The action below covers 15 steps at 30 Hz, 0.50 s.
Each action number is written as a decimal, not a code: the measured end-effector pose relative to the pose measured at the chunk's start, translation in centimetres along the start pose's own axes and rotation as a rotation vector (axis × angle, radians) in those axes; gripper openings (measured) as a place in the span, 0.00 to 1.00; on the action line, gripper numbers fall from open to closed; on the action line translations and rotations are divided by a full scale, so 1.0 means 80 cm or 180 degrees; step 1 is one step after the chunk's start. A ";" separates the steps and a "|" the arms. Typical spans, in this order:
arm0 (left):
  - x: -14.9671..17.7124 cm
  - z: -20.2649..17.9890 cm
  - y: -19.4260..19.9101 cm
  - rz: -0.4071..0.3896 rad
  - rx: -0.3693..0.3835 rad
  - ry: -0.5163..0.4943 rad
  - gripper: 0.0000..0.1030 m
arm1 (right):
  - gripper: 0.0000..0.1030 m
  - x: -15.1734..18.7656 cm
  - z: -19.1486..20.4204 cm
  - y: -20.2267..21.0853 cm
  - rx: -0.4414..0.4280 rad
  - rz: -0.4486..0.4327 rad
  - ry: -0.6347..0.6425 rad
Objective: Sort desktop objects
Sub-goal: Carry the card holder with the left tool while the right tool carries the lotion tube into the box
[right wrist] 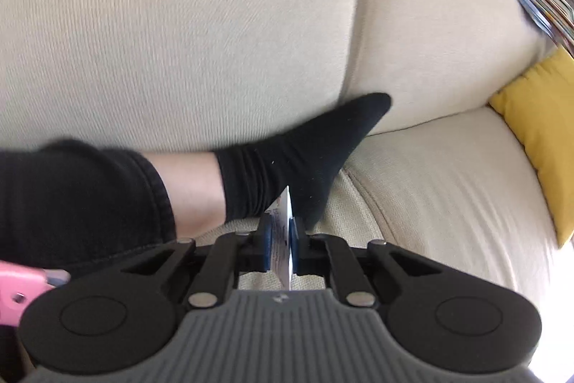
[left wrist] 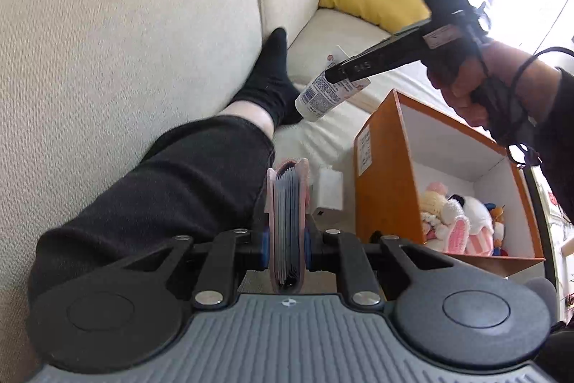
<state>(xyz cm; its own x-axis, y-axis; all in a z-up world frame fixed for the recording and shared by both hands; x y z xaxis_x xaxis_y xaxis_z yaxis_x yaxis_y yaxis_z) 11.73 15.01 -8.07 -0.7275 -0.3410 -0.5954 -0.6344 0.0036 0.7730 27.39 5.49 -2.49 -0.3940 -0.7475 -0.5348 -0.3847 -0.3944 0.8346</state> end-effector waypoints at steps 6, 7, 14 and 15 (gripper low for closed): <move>-0.030 -0.041 0.031 -0.0156 0.0299 -0.0156 0.18 | 0.10 0.028 -0.022 0.124 -0.0246 -0.0425 -0.0727; -0.036 -0.051 0.035 -0.0171 0.0379 -0.0191 0.18 | 0.10 0.036 -0.028 0.138 -0.0283 -0.0494 -0.0829; -0.060 -0.135 0.021 0.0000 0.0901 -0.0475 0.18 | 0.10 0.119 -0.077 0.204 -0.0253 -0.0797 -0.1349; -0.061 -0.145 0.013 0.0063 0.0929 -0.0510 0.18 | 0.10 0.132 -0.080 0.211 -0.0256 -0.0788 -0.1423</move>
Point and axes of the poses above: each gripper's, at about its wrist camera, not at the fingertips, and y roughly against the way its jaws point, z to its left, x to its underside, the point moved 8 cm from there along -y, roughly the way its jaws point, and after that the axes turned 4 degrees about -y, right-handed, at the moved point
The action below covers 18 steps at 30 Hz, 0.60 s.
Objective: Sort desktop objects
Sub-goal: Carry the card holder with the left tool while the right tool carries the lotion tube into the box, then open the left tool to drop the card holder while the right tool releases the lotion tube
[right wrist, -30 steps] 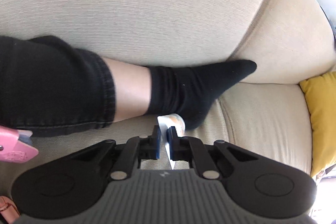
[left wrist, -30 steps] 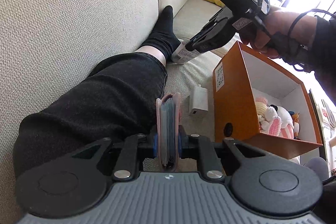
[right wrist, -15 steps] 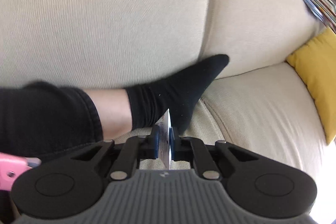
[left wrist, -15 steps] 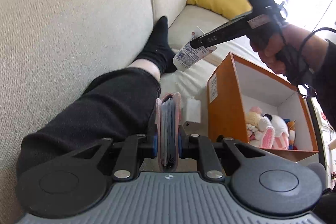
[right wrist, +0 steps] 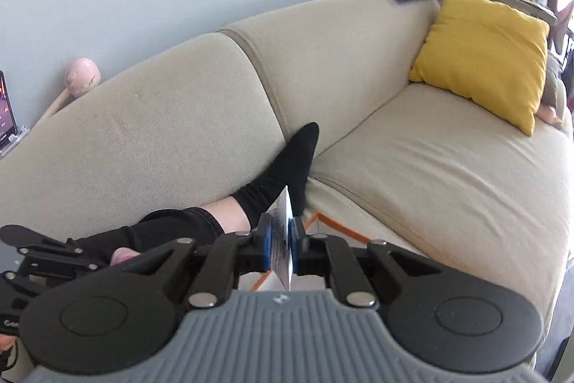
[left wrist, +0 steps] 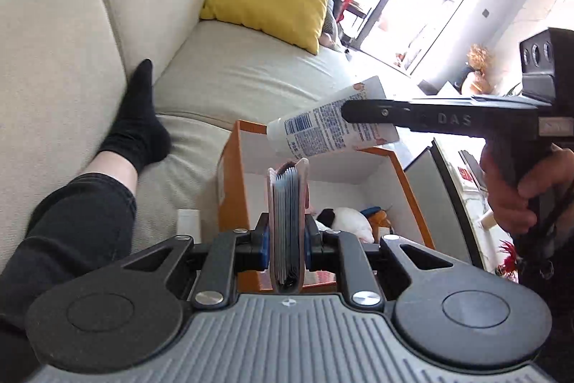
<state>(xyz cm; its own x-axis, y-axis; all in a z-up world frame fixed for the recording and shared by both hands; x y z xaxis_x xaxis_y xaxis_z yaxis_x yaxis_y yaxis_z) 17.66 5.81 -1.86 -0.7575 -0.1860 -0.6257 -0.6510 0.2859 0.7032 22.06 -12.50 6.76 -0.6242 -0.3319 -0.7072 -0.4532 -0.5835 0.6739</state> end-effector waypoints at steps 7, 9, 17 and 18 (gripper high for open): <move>0.014 -0.018 -0.072 0.0572 -0.0050 -0.0084 0.18 | 0.09 0.076 -0.055 -0.007 0.0092 0.0149 -0.0583; 0.019 -0.018 -0.083 0.0675 -0.0117 -0.0096 0.18 | 0.09 0.090 -0.061 -0.008 0.0057 0.0161 -0.0751; 0.029 -0.025 -0.092 0.0977 -0.0368 -0.0280 0.19 | 0.09 0.135 -0.054 -0.032 -0.0127 0.0430 -0.1054; 0.028 -0.025 -0.095 0.1026 -0.0391 -0.0305 0.19 | 0.09 0.138 -0.051 -0.036 -0.0148 0.0468 -0.1064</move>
Point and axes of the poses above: each gripper's, at about its wrist camera, not at the fingertips, and y roughly against the way its jaws point, z to its left, x to its underside, the point moved 8 cm from there along -y, roughly the way its jaws point, and after that the axes turned 4 degrees about -y, right-handed, at the moved point
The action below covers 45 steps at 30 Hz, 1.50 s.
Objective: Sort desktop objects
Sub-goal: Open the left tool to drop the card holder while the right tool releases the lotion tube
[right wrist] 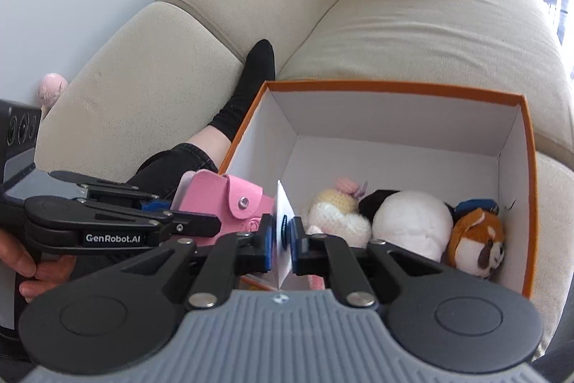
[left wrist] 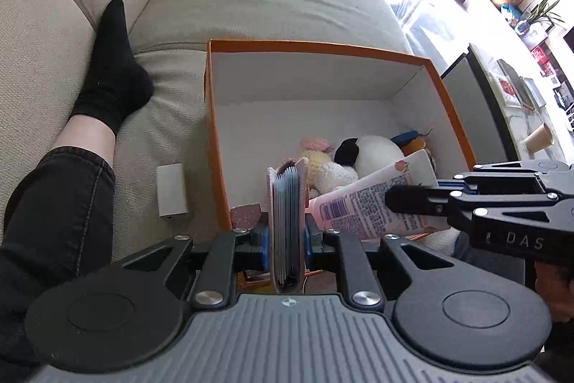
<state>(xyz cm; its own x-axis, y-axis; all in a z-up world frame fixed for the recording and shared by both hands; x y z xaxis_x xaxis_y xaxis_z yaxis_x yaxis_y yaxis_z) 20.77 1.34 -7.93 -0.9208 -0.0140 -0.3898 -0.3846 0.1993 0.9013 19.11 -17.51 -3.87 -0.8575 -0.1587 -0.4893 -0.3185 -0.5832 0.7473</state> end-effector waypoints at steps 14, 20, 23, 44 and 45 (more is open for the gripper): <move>-0.008 -0.001 -0.044 0.0505 0.0010 0.0102 0.27 | 0.10 0.011 -0.010 -0.065 0.0034 0.0402 -0.0177; -0.005 0.011 -0.054 0.0583 0.0160 0.0298 0.29 | 0.10 0.012 -0.018 -0.082 0.0041 0.0498 -0.0293; -0.006 0.015 -0.055 0.0593 0.0257 0.0415 0.31 | 0.10 0.011 -0.020 -0.087 0.0050 0.0527 -0.0340; 0.011 0.026 -0.001 0.0040 0.0407 0.0460 0.28 | 0.18 0.009 0.001 -0.081 -0.0029 0.0535 -0.0445; 0.013 0.025 0.005 -0.0016 0.0404 0.0436 0.28 | 0.18 0.009 0.002 -0.079 -0.0017 0.0525 -0.0439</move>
Point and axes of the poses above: each gripper's, at about its wrist camera, not at the fingertips, and y roughly against the way its jaws point, z to its left, x to its underside, the point moved 8 cm from there along -y, roughly the way its jaws point, and after that the axes turned 4 degrees about -y, right-handed, at the moved point
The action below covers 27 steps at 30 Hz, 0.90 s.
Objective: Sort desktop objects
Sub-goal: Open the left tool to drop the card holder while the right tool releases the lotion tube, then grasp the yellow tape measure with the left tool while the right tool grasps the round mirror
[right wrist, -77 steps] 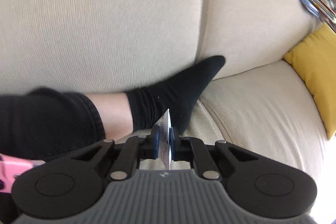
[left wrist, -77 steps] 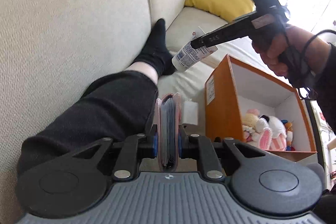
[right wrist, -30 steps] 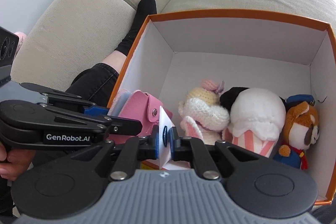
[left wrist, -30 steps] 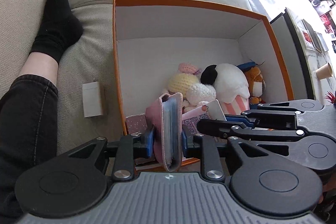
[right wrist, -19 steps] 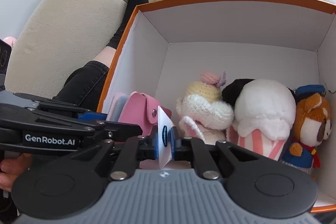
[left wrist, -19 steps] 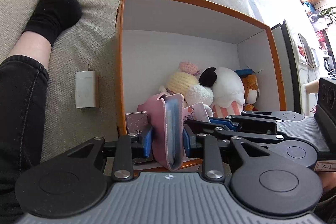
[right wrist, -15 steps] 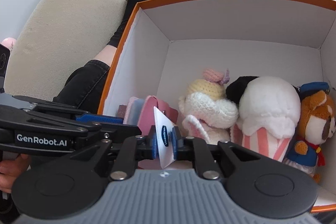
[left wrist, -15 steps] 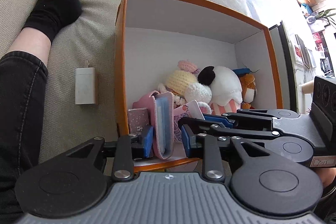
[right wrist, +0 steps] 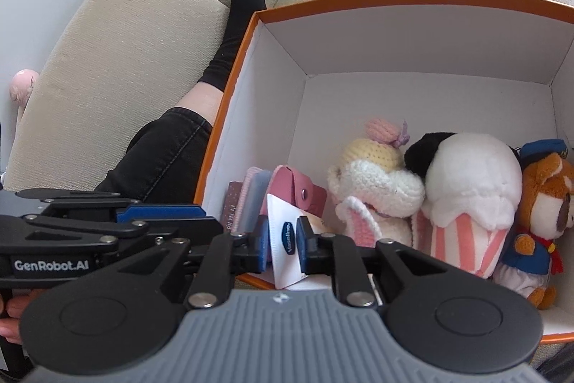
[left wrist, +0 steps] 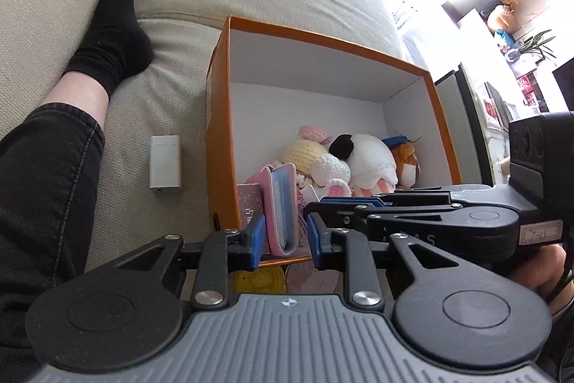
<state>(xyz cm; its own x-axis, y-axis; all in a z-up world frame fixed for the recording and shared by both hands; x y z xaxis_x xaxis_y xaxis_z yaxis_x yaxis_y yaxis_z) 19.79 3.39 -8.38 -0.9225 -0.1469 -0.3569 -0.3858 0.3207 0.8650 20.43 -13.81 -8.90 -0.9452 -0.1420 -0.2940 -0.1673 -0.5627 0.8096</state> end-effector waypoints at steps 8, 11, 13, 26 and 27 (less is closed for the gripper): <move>0.030 -0.016 0.041 -0.0378 -0.0024 -0.0357 0.28 | 0.18 0.008 0.021 0.026 0.0239 -0.0396 0.0617; 0.048 -0.017 0.048 -0.0441 -0.0030 -0.0503 0.28 | 0.19 0.020 0.031 0.050 0.0173 -0.0586 0.0840; 0.060 -0.013 0.044 -0.0409 -0.0024 -0.0492 0.28 | 0.19 0.033 0.033 0.065 0.0107 -0.0673 0.0947; 0.109 0.016 -0.023 -0.0399 -0.0069 0.0010 0.56 | 0.38 0.116 -0.033 0.043 0.0292 -0.0497 0.0623; 0.110 0.019 -0.031 -0.0376 -0.0105 0.0095 0.57 | 0.41 0.117 -0.041 0.034 0.0341 -0.0473 0.0570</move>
<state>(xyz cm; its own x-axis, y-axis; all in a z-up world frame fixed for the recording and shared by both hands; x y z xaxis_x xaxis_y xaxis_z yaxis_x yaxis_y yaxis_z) 12.58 2.72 -14.18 -0.8697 -0.2098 -0.4468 -0.4906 0.2686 0.8289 12.05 -19.37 -11.10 -0.8449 -0.2116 -0.4913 -0.3383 -0.5001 0.7972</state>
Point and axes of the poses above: each gripper's, at about its wrist camera, not at the fingertips, and y roughly against the way its jaws point, z to its left, x to its underside, the point moved 8 cm from there along -y, roughly the way its jaws point, and after that the axes turned 4 degrees about -y, right-handed, at the moved point
